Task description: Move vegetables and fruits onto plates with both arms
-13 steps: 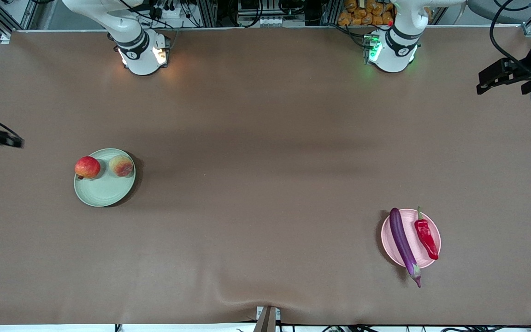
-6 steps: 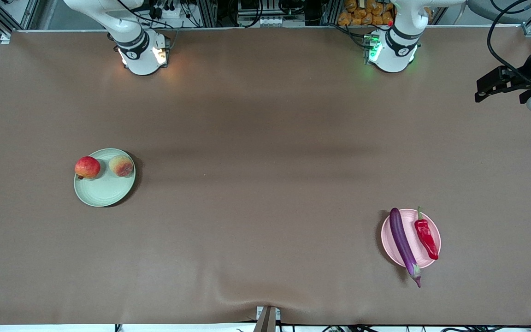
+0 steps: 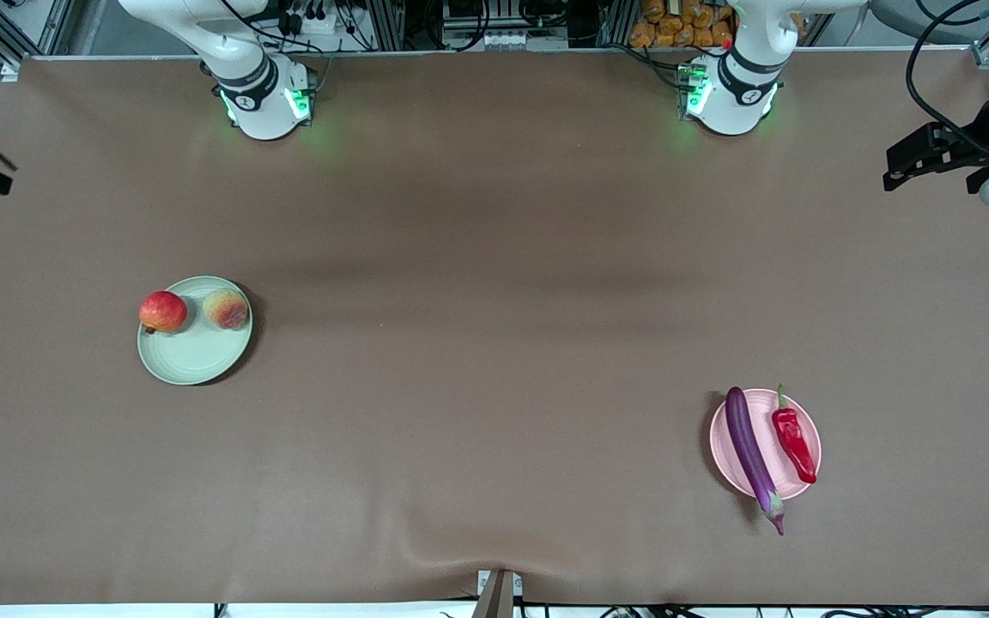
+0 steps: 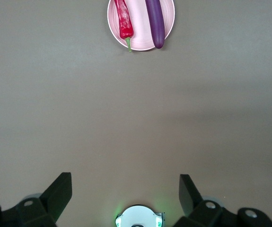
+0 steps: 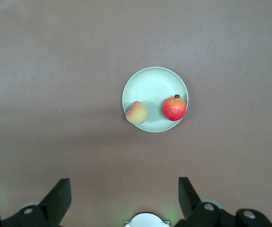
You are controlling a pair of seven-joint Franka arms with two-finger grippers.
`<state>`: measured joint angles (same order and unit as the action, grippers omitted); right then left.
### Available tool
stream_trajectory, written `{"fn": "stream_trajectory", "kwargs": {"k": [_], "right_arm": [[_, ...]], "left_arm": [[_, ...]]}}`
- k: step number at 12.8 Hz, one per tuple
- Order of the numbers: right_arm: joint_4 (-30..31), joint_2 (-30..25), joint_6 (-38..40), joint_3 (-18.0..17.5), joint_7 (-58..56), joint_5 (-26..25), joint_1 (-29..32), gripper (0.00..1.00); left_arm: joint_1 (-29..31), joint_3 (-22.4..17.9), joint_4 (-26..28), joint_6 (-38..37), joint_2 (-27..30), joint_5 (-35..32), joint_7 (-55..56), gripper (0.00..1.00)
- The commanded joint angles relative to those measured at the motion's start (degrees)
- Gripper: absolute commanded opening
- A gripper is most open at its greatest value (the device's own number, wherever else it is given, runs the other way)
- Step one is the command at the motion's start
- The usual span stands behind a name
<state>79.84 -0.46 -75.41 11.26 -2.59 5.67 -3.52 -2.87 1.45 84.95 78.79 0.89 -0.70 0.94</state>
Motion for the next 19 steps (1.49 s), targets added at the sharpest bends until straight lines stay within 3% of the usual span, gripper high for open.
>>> {"fn": "stream_trajectory", "kwargs": {"k": [1, 4, 7, 11, 14, 19], "right_arm": [[10.32, -9.10, -3.77, -2.37, 1.19, -3.20, 0.88, 1.00], [11.31, -9.03, -6.41, -7.20, 0.66, -7.95, 1.75, 1.00], [10.69, -8.68, -6.50, -7.39, -5.57, -8.31, 1.94, 1.00], [3.85, -2.81, -6.33, -8.96, -5.85, -6.91, 2.11, 1.00], [4.01, -2.79, -6.15, -8.62, -6.02, -2.08, 3.43, 1.00], [4.19, -2.79, -6.24, -8.62, -6.02, -1.89, 3.08, 1.00]], "left_arm": [[0.32, 0.13, -0.75, 0.66, -0.27, 0.35, -2.08, 1.00], [0.06, 0.13, -0.58, 1.02, -0.36, 0.35, -2.17, 1.00], [-0.03, 0.13, -0.58, 1.10, -0.45, 0.26, -2.17, 1.00], [-0.03, 0.22, -0.58, 1.72, -0.54, 0.26, -2.17, 1.00], [-0.03, 0.22, -0.58, 1.72, -0.71, 0.26, -2.17, 1.00], [-0.12, 0.22, -0.66, 1.72, -0.89, 0.35, -2.17, 1.00]]}}
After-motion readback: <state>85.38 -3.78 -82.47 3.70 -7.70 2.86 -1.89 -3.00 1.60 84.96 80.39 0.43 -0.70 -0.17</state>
